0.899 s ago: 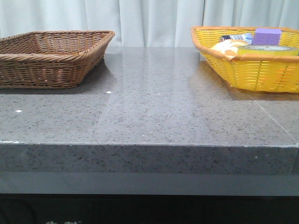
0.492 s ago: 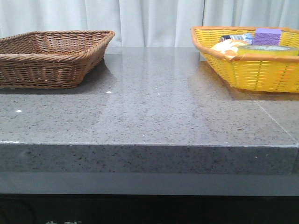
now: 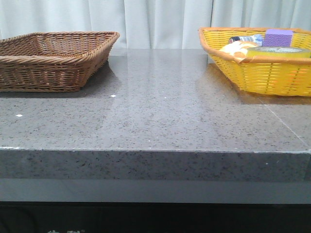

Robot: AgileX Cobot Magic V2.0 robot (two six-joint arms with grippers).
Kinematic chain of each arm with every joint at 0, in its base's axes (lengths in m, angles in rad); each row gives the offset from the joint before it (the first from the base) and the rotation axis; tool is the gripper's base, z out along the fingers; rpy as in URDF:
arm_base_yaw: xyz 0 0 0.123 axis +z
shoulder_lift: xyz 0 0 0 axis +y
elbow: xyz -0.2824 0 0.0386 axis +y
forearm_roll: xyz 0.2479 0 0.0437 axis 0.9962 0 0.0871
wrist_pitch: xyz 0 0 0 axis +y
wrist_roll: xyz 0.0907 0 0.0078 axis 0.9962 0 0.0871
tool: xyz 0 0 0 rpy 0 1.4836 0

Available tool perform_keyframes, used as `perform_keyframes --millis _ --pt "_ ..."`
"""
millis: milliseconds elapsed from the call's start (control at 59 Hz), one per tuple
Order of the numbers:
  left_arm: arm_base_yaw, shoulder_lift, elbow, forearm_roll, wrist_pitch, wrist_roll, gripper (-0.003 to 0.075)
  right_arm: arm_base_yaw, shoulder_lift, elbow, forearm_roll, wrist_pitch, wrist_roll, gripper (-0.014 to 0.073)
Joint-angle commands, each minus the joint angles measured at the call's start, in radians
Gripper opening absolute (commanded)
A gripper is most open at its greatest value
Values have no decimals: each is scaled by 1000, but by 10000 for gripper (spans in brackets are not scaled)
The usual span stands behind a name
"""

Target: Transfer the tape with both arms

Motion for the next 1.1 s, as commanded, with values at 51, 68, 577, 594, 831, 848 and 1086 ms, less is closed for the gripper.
perform_keyframes --millis 51,68,577,594,831,848,1086 --pt "-1 -8 -108 -8 -40 -9 -20 -7 -25 -134 23 5 -3 -68" --pt "-1 -6 -123 -8 -28 -9 -20 -7 -23 -154 21 25 -4 -68" --pt "-1 357 -713 -8 573 -9 -20 -7 283 -668 -3 479 -5 -68" --pt "-1 374 -728 -8 584 -9 -20 -7 293 -679 -3 490 -5 -68" --pt "-1 499 -778 -8 639 -9 -20 -7 435 -756 -3 577 -5 -68" --pt "-1 505 -778 -8 647 -9 -20 -7 445 -754 -3 577 -5 -68" --pt "-1 566 -778 -19 651 -9 -20 -7 543 -729 5 619 -6 -68"
